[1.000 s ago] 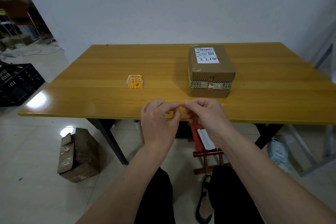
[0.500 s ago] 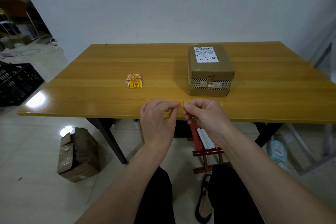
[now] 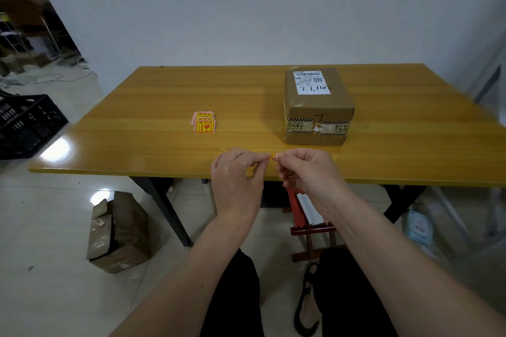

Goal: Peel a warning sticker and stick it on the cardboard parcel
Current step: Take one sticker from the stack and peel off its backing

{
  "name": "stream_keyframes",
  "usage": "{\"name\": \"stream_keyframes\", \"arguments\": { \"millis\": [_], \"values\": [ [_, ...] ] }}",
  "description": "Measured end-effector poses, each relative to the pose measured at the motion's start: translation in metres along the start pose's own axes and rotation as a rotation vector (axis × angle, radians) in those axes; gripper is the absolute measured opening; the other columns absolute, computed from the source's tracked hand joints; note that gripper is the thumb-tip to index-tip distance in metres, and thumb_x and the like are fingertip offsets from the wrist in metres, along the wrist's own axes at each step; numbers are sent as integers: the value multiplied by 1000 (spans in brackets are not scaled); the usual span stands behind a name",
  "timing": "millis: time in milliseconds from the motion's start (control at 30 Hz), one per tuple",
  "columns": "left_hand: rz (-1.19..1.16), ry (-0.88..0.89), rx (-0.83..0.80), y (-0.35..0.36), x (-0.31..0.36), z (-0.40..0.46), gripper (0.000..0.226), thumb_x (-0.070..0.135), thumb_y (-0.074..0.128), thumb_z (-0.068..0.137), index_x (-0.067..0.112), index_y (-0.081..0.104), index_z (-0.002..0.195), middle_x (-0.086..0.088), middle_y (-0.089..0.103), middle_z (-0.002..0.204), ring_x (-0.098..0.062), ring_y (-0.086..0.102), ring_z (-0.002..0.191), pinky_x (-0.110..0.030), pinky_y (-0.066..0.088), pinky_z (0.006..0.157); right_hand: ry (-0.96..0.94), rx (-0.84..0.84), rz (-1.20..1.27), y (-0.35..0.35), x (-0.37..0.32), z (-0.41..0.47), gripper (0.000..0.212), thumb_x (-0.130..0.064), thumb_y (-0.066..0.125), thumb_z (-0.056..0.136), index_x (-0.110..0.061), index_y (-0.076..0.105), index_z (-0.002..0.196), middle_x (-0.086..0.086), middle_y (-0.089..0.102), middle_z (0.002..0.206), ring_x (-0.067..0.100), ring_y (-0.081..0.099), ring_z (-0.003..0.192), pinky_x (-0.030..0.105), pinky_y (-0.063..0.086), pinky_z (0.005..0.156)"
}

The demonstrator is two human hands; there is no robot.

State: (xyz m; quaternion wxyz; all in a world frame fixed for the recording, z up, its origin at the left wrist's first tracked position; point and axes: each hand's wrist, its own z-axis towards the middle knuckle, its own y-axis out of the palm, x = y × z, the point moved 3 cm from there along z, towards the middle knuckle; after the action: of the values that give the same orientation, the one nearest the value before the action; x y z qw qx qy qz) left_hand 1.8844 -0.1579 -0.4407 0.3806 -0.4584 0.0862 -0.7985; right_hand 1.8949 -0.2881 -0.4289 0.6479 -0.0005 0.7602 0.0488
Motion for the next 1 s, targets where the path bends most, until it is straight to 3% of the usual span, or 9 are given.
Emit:
{"name": "stream_keyframes", "arguments": {
  "millis": [200, 367, 567, 667, 800, 867, 933, 1000],
  "values": [
    [69, 71, -10, -1, 7, 1, 10, 14, 77, 73, 21, 72, 78, 2, 70, 79, -19, 62, 79, -40, 48, 81, 1, 25, -54, 0, 1, 3, 21, -14, 64, 87, -11, 64, 66, 3, 60, 61, 12, 54, 54, 23, 46, 51],
    [-5, -46, -41, -2, 2, 1, 4, 16, 72, 79, 19, 70, 79, 10, 68, 75, -12, 60, 75, -40, 42, 98, 56, 83, 100, -6, 2, 6, 20, -10, 60, 88, -9, 62, 67, 6, 57, 62, 14, 52, 53, 22, 44, 48],
    [-59, -11, -15, -3, 5, -3, 11, 13, 74, 75, 23, 72, 78, 9, 66, 73, -12, 60, 74, -45, 50, 78, 116, 142, 269, -7, 9, 5, 16, -18, 63, 88, -7, 65, 77, 2, 58, 59, 11, 53, 51, 21, 45, 48],
    [-14, 49, 4, -1, 5, -2, 11, 13, 75, 74, 23, 74, 78, 7, 66, 73, -15, 57, 75, -41, 50, 72, 99, 69, 225, -2, 10, 2, 19, -25, 69, 83, -8, 67, 75, 2, 60, 60, 11, 54, 52, 22, 46, 51],
    [26, 116, 40, -1, 7, -3, 9, 10, 76, 72, 17, 73, 76, 0, 69, 74, -19, 58, 76, -40, 50, 69, 43, 46, 106, 2, 8, 0, 15, -20, 73, 79, -7, 68, 73, 4, 62, 64, 10, 55, 55, 22, 47, 51],
    [-6, 106, 32, -1, 8, -3, 10, 8, 74, 73, 17, 72, 77, 1, 72, 78, -16, 60, 81, -40, 51, 78, 19, 68, 62, 0, 7, 0, 12, -17, 73, 79, -8, 68, 72, 6, 62, 65, 8, 55, 52, 20, 47, 49],
    [-26, 67, 6, 0, 6, -4, 10, 8, 73, 75, 17, 72, 78, 3, 74, 79, -13, 62, 84, -36, 44, 95, -3, 81, 22, -1, 6, 0, 12, -14, 72, 80, -9, 68, 70, 6, 62, 64, 5, 55, 49, 18, 46, 46],
    [-11, 30, -7, 1, 5, -4, 9, 9, 72, 75, 18, 72, 78, 2, 73, 77, -8, 58, 86, -29, 37, 98, -22, 83, -11, -1, 5, -2, 12, -13, 71, 81, -8, 68, 70, 5, 61, 62, 2, 54, 44, 16, 45, 44]
  ]
}}
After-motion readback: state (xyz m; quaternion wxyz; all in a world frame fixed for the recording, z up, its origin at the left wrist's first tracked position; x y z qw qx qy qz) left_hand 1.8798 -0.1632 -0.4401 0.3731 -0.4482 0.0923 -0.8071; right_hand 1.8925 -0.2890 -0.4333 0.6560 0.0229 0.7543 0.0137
